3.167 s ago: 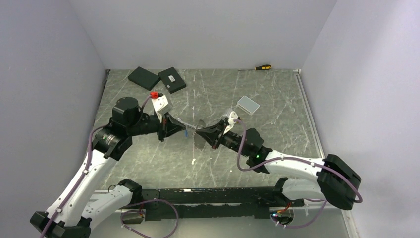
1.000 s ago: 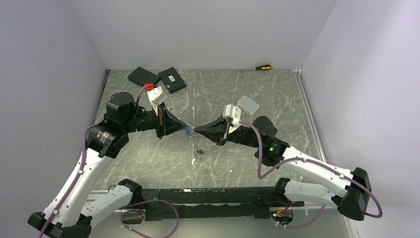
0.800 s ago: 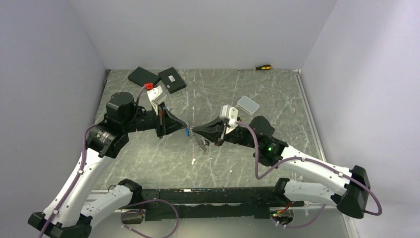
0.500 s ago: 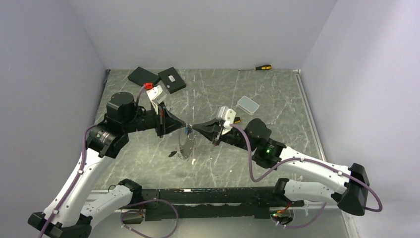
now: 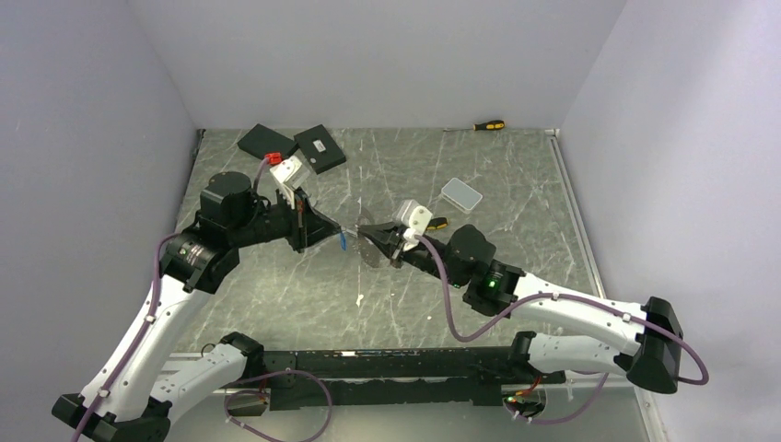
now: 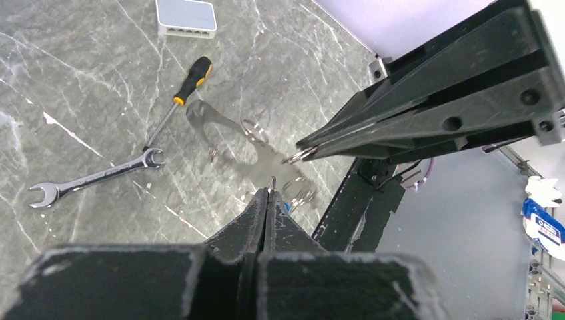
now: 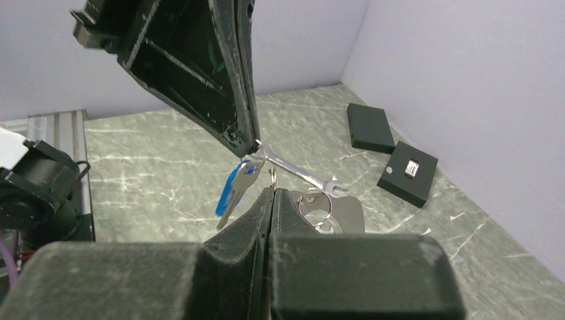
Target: Put the keys on the keyring
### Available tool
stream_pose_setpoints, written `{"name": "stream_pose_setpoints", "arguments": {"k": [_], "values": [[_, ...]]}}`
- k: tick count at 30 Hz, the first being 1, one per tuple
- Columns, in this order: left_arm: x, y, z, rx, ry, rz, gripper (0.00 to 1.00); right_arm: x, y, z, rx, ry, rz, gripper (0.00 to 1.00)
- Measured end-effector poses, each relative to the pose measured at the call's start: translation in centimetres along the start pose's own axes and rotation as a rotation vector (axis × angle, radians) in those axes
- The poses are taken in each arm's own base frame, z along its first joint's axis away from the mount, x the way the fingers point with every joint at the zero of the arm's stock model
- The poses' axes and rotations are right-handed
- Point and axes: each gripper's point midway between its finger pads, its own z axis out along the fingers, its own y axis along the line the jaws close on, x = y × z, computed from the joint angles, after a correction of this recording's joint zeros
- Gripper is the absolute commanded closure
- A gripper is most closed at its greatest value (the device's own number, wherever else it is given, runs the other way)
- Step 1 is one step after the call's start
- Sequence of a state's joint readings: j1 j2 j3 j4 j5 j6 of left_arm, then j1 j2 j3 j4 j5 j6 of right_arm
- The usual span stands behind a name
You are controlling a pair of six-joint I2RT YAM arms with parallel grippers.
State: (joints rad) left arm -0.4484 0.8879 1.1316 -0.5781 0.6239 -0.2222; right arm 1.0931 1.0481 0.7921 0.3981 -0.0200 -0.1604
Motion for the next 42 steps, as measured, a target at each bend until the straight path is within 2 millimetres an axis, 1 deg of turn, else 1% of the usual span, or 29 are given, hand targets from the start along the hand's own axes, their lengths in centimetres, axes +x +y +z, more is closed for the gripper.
{"name": "stream_pose_setpoints", "arguments": {"k": [5,10,19,28,42], "values": [[-0.4,-0.1,0.1,0.002,-0.013,-0.007,1.0,1.7,0.5,0.7,-0.004,0.045,-0.019,1.0],[-0.4,-0.1,0.1,0.002,-0.014,-0.019,1.0,2.5,1.1,1.0,-0.018,0.063,-0.028,1.0],[-0.4,0.3,0.0,-0.022,-0.015,-0.021,1.0,1.3,0.9,1.3,0.002,0.028,-0.034,1.0],[-0.2,0.6,0.2,-0.033,-0.011,-0.026,1.0,1.0,0.5,1.3,0.023,0.017,-0.042,1.0],[0.3,0.9,0.5,-0.04,0.002,-0.039,1.0,0.8,0.7,1.3,0.021,0.009,-0.044,1.0]]}}
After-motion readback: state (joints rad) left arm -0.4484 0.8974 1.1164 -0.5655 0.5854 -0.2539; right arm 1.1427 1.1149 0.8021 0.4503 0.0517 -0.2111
